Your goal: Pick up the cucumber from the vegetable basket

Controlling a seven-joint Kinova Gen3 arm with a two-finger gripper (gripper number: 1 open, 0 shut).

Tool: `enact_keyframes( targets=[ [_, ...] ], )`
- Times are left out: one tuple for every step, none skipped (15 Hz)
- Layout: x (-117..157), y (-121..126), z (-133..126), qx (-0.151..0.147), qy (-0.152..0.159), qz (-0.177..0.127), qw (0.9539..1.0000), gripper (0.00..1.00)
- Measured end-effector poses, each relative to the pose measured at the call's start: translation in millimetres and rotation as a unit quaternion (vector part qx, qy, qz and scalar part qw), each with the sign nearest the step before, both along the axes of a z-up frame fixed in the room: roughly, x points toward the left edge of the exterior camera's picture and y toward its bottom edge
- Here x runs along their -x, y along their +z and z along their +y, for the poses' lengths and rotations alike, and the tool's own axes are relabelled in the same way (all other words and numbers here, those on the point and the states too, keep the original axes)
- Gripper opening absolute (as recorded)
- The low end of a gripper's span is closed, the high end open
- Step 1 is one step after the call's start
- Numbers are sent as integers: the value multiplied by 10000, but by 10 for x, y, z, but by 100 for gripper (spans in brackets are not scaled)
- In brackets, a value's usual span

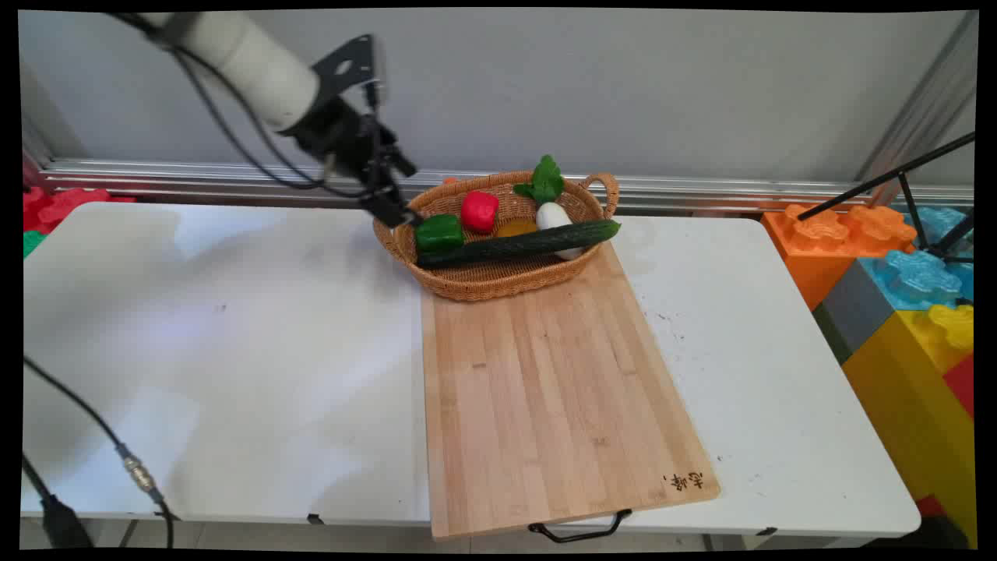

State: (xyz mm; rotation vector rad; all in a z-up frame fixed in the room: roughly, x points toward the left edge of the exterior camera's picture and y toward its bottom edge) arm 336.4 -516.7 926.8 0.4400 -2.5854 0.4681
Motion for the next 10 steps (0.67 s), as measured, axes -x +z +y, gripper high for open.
enact_keyframes(
  targets=[
    [78,-12,-44,44,-48,-6,10000,100],
    [196,-31,-107,113,-121,-15,9999,100],
    [268,-46,-143,156,-163,-20,9997,100],
    [379,-79,-196,211,-230,-36,9995,100],
    [500,-124,-250,275,-317,-61,9991,100],
    [581,-161,-291,325,-382,-88,9987,100],
    [673,-208,-338,376,-457,-125,9982,100],
    [753,-259,-384,420,-517,-162,9976,100],
    [820,-316,-428,444,-566,-202,9972,100],
    [863,-358,-459,450,-600,-230,9969,100]
  ],
)
